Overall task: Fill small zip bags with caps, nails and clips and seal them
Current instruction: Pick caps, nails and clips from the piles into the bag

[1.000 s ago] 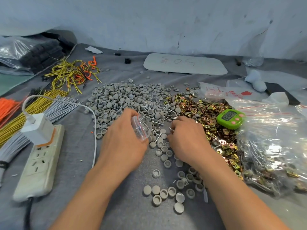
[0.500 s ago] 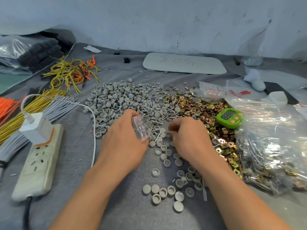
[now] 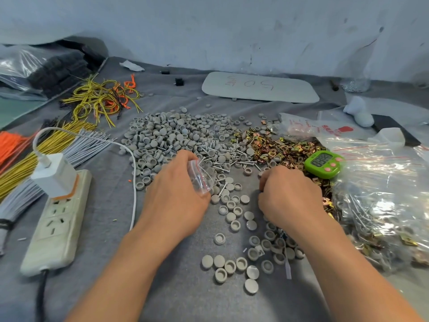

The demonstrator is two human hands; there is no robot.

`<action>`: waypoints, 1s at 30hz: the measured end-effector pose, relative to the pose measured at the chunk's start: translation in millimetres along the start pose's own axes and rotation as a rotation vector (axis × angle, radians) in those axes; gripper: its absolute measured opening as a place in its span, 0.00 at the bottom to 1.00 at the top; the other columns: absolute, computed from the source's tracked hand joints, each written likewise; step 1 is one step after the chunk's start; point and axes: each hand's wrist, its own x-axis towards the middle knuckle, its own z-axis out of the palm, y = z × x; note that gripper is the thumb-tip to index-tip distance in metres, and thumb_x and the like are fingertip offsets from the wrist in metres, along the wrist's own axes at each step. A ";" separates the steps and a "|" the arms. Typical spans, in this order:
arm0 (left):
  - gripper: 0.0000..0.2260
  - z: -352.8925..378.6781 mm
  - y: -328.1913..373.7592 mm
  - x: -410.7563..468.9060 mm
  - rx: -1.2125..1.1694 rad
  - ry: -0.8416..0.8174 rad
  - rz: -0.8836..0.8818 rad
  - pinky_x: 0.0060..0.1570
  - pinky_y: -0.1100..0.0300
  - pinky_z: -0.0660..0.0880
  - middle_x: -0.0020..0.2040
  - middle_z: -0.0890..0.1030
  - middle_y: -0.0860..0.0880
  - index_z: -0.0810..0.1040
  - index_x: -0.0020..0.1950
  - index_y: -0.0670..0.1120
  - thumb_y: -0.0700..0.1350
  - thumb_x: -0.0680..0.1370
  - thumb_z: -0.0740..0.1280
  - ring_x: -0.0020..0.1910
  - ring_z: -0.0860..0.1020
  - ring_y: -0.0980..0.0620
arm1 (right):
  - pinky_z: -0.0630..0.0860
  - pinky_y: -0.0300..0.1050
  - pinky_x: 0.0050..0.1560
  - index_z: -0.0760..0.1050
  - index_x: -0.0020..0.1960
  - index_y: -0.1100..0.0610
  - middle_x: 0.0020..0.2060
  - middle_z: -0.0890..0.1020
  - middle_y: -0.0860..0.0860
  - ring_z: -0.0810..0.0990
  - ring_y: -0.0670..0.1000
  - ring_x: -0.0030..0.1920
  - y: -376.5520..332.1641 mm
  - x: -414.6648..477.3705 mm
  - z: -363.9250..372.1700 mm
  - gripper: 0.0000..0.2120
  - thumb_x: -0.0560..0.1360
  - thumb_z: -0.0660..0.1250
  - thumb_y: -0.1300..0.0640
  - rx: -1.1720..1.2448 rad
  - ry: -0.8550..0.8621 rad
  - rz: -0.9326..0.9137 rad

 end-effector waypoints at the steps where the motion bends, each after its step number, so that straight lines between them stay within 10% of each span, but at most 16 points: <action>1: 0.21 -0.1 -0.5 -0.3 0.002 -0.001 -0.001 0.35 0.62 0.68 0.45 0.75 0.59 0.65 0.53 0.63 0.47 0.73 0.76 0.40 0.73 0.61 | 0.71 0.47 0.39 0.80 0.56 0.51 0.46 0.82 0.53 0.78 0.59 0.42 -2.2 -0.7 -0.4 0.11 0.75 0.69 0.59 0.003 -0.008 -0.003; 7: 0.22 -2.0 -0.7 -1.1 0.008 -0.020 -0.007 0.37 0.60 0.72 0.46 0.75 0.59 0.66 0.54 0.63 0.48 0.73 0.77 0.41 0.74 0.60 | 0.82 0.51 0.47 0.83 0.53 0.46 0.47 0.85 0.51 0.83 0.57 0.47 -3.9 -3.8 2.2 0.15 0.75 0.67 0.64 0.175 0.046 -0.117; 11: 0.23 0.1 2.9 -2.3 -0.003 -0.034 0.024 0.35 0.64 0.68 0.44 0.74 0.60 0.66 0.55 0.62 0.48 0.72 0.78 0.40 0.73 0.62 | 0.83 0.41 0.42 0.86 0.46 0.46 0.36 0.85 0.41 0.83 0.42 0.38 1.1 -6.3 1.4 0.12 0.75 0.73 0.64 0.808 0.359 -0.182; 16: 0.27 4.7 11.9 -3.8 -0.065 -0.129 0.066 0.38 0.67 0.65 0.48 0.76 0.62 0.66 0.56 0.64 0.49 0.68 0.80 0.44 0.73 0.66 | 0.83 0.45 0.38 0.87 0.43 0.50 0.35 0.87 0.48 0.85 0.49 0.34 -8.0 -17.6 -9.4 0.09 0.70 0.78 0.64 1.395 0.483 -0.172; 30: 0.20 0.9 10.5 2.9 -0.381 0.020 0.029 0.42 0.61 0.73 0.47 0.81 0.66 0.76 0.53 0.58 0.49 0.63 0.75 0.44 0.79 0.65 | 0.82 0.40 0.45 0.88 0.42 0.49 0.38 0.87 0.41 0.87 0.42 0.41 -19.7 -20.6 -9.2 0.09 0.73 0.76 0.63 1.207 0.377 -0.354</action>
